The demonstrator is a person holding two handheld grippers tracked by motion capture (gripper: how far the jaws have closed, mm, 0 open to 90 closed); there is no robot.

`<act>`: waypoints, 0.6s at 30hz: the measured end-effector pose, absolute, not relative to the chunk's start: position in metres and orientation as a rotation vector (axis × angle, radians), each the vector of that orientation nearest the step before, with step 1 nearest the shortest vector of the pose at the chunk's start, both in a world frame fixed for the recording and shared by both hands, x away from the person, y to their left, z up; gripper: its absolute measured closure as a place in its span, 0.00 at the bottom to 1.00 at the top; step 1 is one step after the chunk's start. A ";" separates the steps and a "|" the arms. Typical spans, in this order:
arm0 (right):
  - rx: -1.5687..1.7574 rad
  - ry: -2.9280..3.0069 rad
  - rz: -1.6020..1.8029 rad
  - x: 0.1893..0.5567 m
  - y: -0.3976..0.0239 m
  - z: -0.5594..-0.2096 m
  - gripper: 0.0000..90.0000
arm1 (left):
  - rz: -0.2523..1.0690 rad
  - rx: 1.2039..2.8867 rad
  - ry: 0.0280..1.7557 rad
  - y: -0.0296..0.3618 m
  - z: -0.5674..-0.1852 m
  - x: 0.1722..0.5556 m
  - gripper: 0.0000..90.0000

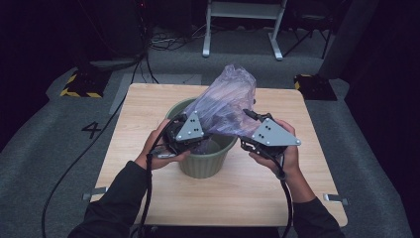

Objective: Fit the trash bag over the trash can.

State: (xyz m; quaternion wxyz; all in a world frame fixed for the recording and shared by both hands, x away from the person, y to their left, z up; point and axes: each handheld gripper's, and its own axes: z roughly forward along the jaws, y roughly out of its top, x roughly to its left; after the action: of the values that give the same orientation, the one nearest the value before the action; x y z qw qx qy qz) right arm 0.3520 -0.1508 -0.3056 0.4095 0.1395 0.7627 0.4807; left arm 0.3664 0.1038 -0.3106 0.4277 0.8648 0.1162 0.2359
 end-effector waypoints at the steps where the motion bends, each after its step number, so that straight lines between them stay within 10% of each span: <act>1: 0.363 1.923 1.211 0.352 -0.153 -0.306 0.43 | 0.593 2.156 0.295 0.106 -0.311 0.366 0.98; 18: 0.421 2.031 1.172 0.364 -0.179 -0.317 0.26 | 0.597 2.118 0.361 0.129 -0.315 0.370 0.99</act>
State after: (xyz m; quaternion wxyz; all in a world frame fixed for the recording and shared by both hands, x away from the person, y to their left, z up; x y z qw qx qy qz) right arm 0.3638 -0.1792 -0.3171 0.3707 0.1640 0.7917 0.4570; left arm 0.3705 0.1291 -0.3151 0.4402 0.8528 0.1455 0.2402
